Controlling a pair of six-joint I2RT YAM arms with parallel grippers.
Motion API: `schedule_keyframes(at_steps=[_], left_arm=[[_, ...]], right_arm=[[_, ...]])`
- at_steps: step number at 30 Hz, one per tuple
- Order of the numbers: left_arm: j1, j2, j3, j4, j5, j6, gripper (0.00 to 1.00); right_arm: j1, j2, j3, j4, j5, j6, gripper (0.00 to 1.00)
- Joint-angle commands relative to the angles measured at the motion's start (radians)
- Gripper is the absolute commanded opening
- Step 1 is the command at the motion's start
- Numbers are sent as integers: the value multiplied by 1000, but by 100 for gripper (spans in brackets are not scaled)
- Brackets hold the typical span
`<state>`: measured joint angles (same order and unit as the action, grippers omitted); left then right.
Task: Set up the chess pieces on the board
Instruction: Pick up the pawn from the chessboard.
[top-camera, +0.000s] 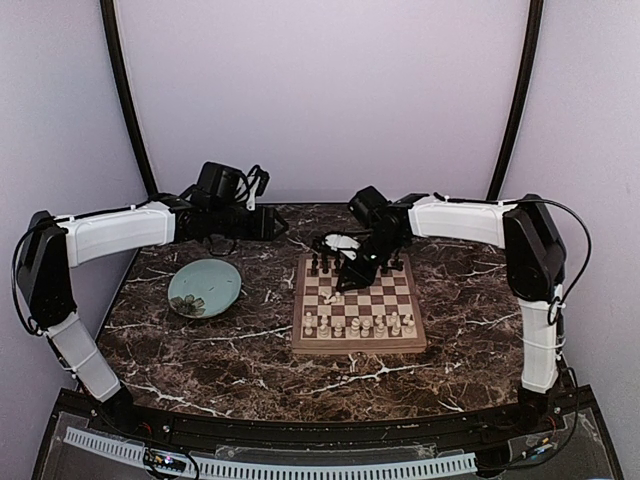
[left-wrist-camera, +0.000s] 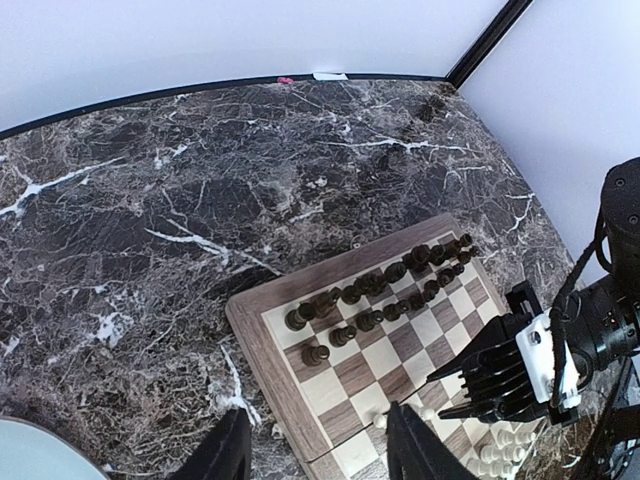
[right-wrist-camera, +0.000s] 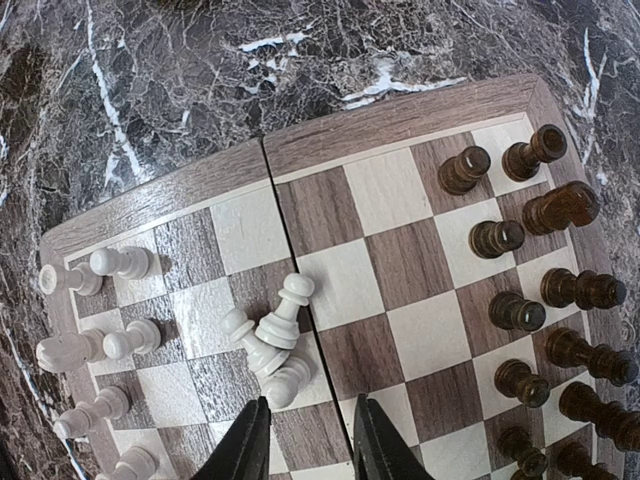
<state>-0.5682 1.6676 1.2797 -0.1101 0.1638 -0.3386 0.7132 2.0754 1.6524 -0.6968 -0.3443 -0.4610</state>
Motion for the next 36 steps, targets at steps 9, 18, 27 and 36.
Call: schedule_keyframes(at_steps=[9,18,27,36], left_arm=[[12,-21,9,21,45,-21,48],[14,-18,9,20,43,-13,48],[14,-11,10,18,52,-13,48],[14,-2,12,18,65,-15,48]], right_arm=[[14,51,40,-24,-65,26,36],[14,76,63,-26,-66,40,29],[14,46,28,-14,-49,40,18],[13,-77,-81,23,-3,35,14]])
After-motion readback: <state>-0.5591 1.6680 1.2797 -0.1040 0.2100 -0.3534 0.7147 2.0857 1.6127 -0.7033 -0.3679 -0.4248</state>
